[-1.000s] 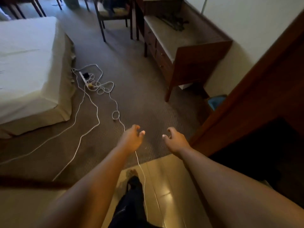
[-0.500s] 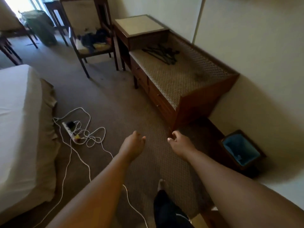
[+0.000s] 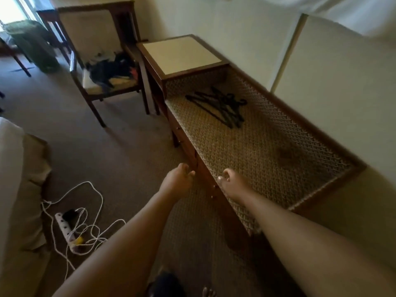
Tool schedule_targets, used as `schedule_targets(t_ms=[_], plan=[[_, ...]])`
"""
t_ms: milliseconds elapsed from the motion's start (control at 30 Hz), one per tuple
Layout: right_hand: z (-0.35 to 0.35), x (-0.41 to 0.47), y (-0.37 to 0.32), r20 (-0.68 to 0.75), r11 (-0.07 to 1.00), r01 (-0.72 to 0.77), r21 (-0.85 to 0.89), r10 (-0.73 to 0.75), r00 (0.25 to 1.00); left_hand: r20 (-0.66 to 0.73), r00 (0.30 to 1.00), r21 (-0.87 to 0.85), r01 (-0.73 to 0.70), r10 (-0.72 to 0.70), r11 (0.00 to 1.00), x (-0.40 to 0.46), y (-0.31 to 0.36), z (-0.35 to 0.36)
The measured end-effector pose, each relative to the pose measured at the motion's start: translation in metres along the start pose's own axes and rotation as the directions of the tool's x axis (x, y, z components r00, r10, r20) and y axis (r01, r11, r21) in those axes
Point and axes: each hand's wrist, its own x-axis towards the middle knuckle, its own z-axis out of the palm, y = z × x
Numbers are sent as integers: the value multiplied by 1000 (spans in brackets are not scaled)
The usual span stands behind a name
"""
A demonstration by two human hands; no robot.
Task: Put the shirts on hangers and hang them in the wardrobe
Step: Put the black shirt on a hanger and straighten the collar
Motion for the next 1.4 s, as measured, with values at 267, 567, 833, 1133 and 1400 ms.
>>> schedule_targets(t_ms=[267,567,833,1133,1400], plan=[[-38,204,-72,-123,993,-95,67,103,987,95,988,126,-135,123,983,235,49,-54],[-97,378,-81,-238,912,-270,308,349,906,332,904,252,-360,269,899,452,127,-60],[-122,527,-29,-266,812,-413,413,541,798,441,857,386,-449,266,806,643,170,-2],[-98,606,13,-385,812,-568,133,570,726,484,746,577,-665,458,474,780,182,57],[-92,619,15,-473,800,-597,52,547,691,580,666,614,-736,469,286,832,178,76]])
